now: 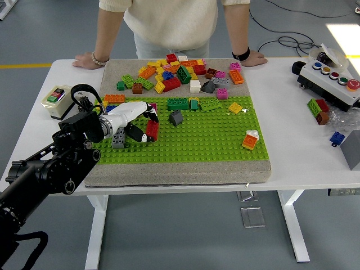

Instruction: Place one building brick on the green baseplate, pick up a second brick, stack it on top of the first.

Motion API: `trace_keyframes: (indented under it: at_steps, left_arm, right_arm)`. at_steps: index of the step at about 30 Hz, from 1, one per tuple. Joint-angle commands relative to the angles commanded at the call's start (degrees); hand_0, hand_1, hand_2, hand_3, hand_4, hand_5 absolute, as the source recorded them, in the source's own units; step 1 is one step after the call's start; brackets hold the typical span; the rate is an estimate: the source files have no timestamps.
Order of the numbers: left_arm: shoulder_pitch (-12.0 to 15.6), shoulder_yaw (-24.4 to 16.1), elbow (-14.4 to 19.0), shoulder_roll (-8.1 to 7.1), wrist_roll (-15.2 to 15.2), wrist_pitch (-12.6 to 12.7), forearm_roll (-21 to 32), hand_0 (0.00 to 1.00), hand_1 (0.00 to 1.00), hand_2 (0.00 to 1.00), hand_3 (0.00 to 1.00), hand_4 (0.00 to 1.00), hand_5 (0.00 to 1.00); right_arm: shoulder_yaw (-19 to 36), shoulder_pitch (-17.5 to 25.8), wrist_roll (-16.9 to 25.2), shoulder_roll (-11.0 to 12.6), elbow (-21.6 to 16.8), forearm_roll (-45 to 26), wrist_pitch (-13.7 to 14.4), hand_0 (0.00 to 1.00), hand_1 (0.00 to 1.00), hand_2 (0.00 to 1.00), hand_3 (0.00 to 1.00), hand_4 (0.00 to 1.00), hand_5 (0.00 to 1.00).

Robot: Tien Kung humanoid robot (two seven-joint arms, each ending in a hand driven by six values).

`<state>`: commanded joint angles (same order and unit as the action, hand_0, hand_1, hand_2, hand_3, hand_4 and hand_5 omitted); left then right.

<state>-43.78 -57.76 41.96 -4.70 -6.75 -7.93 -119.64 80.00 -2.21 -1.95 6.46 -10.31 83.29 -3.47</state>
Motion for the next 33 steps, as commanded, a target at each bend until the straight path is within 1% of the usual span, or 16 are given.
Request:
trace_keyframes:
  at_steps: [9, 10, 14, 21, 27, 33]
  left_arm:
    - [0.4, -1.0, 2.2, -0.76, 0.2, -0.2, -0.6, 0.748, 0.711, 0.587, 0.567, 0.682, 0.002]
    - [0.5, -1.2, 2.6, -0.93, 0.3, -0.3, -0.7, 0.746, 0.701, 0.584, 0.566, 0.648, 0.002]
    - [0.6, -1.5, 3.6, -1.42, 0.4, -0.5, -0.9, 0.746, 0.701, 0.584, 0.566, 0.648, 0.002]
    - [0.8, -2.0, 4.5, -2.29, 0.6, -0.8, -1.0, 0.744, 0.697, 0.583, 0.566, 0.646, 0.002]
    - [1.5, -2.9, 5.6, -3.15, 0.7, -1.0, -1.4, 0.745, 0.695, 0.581, 0.565, 0.644, 0.002]
    - [2.4, -4.0, 7.6, -3.94, 1.1, -1.5, -1.9, 0.745, 0.694, 0.581, 0.564, 0.642, 0.002]
  right_arm:
    - [0.2, 0.1, 0.0, 0.0, 0.0, 0.1, 0.0, 0.758, 0.686, 0.732, 0.754, 0.998, 0.509]
    - [0.2, 0.1, 0.0, 0.0, 0.0, 0.1, 0.0, 0.758, 0.686, 0.732, 0.754, 0.998, 0.508]
    - [0.4, 0.1, 0.0, 0.1, 0.0, 0.2, 0.0, 0.758, 0.686, 0.732, 0.754, 0.998, 0.508]
    - [0.6, 0.1, 0.0, 0.2, 0.0, 0.2, 0.0, 0.758, 0.686, 0.732, 0.754, 0.998, 0.507]
    - [0.9, 0.2, 0.0, 0.2, 0.0, 0.3, 0.0, 0.759, 0.686, 0.732, 0.754, 0.998, 0.507]
    - [1.1, 0.3, 0.0, 0.3, 0.0, 0.5, 0.0, 0.759, 0.686, 0.732, 0.754, 0.998, 0.505]
